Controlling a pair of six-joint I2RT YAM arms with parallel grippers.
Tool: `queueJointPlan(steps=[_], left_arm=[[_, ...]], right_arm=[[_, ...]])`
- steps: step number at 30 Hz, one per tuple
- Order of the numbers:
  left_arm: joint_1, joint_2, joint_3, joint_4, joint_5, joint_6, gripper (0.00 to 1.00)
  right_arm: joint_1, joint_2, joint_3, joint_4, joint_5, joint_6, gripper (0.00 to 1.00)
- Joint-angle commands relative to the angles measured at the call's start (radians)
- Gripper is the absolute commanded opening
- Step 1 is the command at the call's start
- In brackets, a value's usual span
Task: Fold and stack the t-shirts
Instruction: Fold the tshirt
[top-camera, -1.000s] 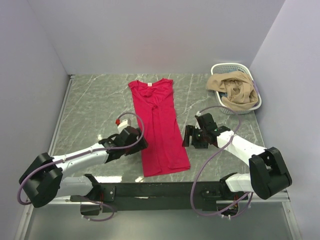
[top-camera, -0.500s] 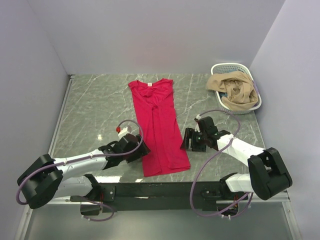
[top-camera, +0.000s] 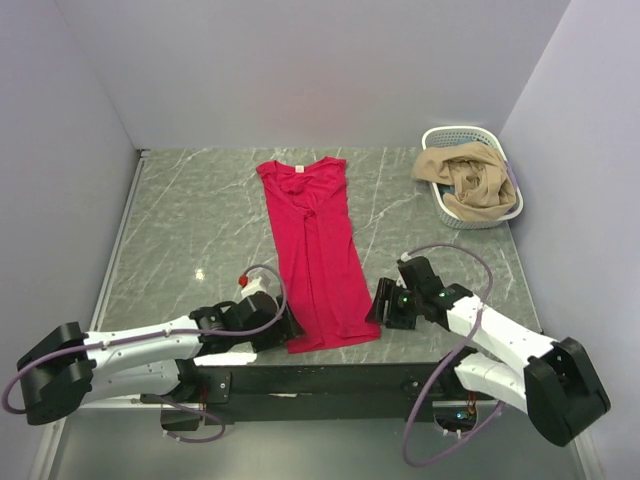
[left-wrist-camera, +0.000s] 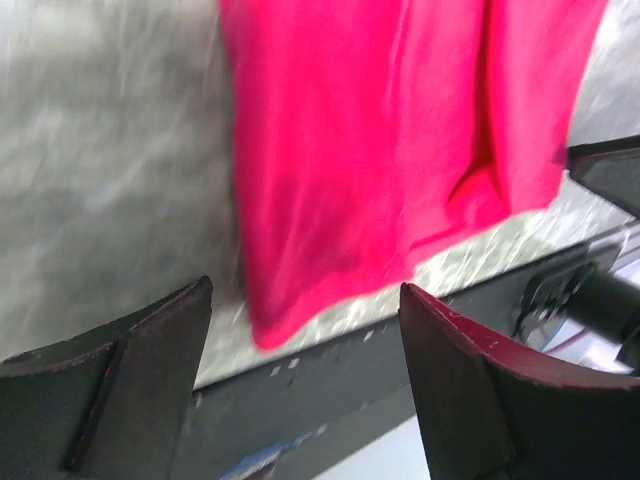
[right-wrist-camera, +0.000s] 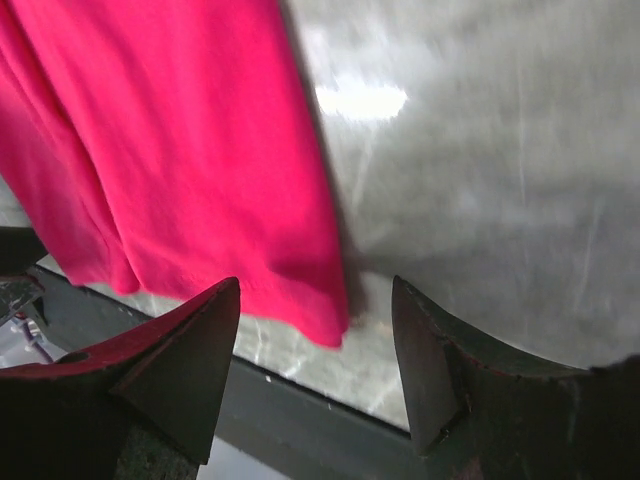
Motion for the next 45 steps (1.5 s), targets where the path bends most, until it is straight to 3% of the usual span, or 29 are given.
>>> queueJointPlan(steps=[1,8,19,22,26,29,32,33,34,40,45], left_arm=[[-0.037,-0.053,-0.038,-0.145,-0.003,-0.063,0.82],[-0.054,0.002,-0.044,-0.082,-0.009,-0.080,0.81],[-0.080,0.133,-0.030,0.024,-0.015,-0.097,0.74],[-0.083,0.121,-0.044,0.027,-0.011,-0.103,0.72],[-0.085,0.090,-0.050,-0.005,-0.023,-0.114,0.67],[-0.086,0.069,-0.058,-0.010,-0.026,-0.118,0.54],[-0.086,0.064,-0.052,-0.013,-0.034,-0.109,0.25],[-0.086,0.067,-0.045,-0.014,-0.035,-0.103,0.08],[-0.088,0.081,-0.027,-0.020,-0.038,-0.089,0.01],[-0.100,0.101,0.051,-0.108,-0.047,-0.046,0.01],[-0.105,0.046,0.093,-0.211,-0.026,-0.023,0.01]], right_arm=[[0.031,-0.066,-0.021,-0.116,0.036,0.064,0.69],[0.068,-0.057,-0.060,-0.053,0.003,0.093,0.60],[0.086,0.031,-0.052,0.027,0.018,0.083,0.53],[0.086,0.038,-0.055,0.038,0.015,0.080,0.48],[0.086,0.045,-0.054,0.047,0.010,0.071,0.30],[0.086,0.038,-0.052,0.051,-0.002,0.063,0.15],[0.086,0.022,-0.051,0.059,-0.023,0.051,0.03],[0.086,0.003,-0.054,0.062,-0.033,0.048,0.00],[0.088,-0.008,-0.054,0.065,-0.040,0.043,0.00],[0.115,-0.060,-0.023,-0.013,-0.074,-0.009,0.00],[0.221,-0.078,0.026,-0.122,-0.079,-0.022,0.00]])
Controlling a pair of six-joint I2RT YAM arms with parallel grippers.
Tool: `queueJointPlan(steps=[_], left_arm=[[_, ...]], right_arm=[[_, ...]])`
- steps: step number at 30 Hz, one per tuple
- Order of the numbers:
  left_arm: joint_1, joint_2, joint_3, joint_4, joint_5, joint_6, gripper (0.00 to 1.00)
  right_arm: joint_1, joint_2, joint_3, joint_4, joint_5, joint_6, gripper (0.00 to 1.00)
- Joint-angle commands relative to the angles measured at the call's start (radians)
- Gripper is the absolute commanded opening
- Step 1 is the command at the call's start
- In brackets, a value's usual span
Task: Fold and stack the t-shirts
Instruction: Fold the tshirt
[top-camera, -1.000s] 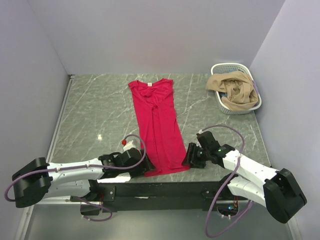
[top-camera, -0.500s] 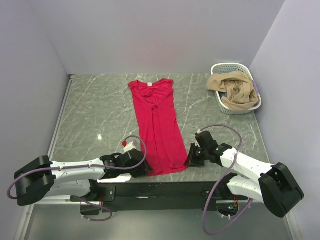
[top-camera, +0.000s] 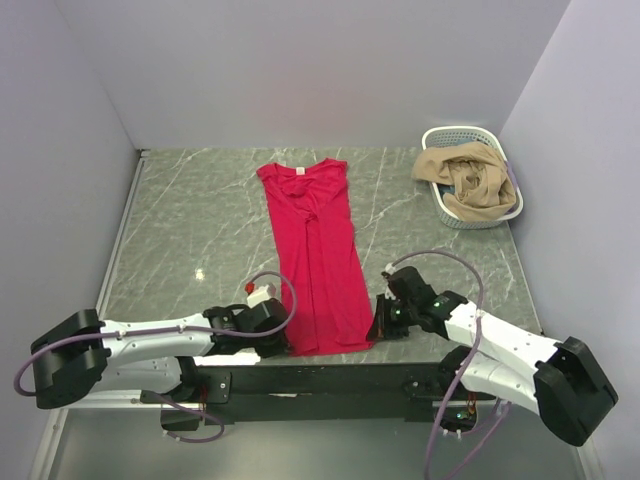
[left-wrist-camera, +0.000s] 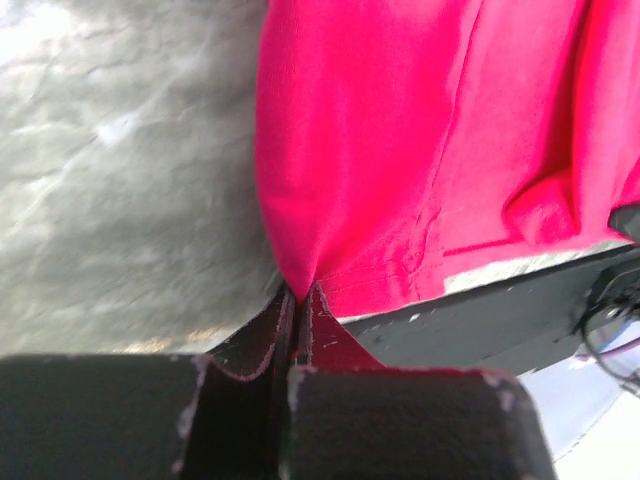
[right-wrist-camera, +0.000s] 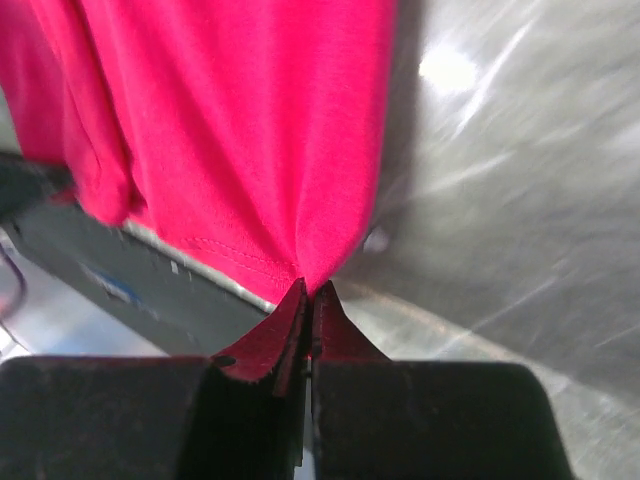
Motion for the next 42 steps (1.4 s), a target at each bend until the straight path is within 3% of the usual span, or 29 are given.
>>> queueJointPlan(steps=[1,6,12,20,26,35,42], left_arm=[[-0.014,-0.068,0.064,-0.150,-0.001,0.040,0.01],[-0.081,-0.146,0.082,-0.259,0.025,-0.006,0.01],[-0.129,-0.188,0.162,-0.354,-0.007,-0.055,0.01],[-0.120,-0.058,0.398,-0.467,-0.240,0.003,0.01],[-0.018,0.047,0.461,-0.397,-0.306,0.104,0.01],[0.254,0.146,0.478,-0.201,-0.260,0.316,0.01],[0.346,0.404,0.610,-0.098,-0.174,0.442,0.01]], right_arm=[[0.098,-0.028,0.071,-0.137,-0.003,-0.022,0.00],[0.243,-0.079,0.111,-0.200,0.019,0.033,0.00],[0.269,-0.145,0.190,-0.301,0.097,0.062,0.00],[0.266,-0.007,0.359,-0.257,0.244,-0.008,0.00],[0.211,0.162,0.427,-0.167,0.289,-0.088,0.00],[0.042,0.430,0.589,-0.087,0.255,-0.240,0.00],[-0.045,0.596,0.732,-0.073,0.230,-0.300,0.00]])
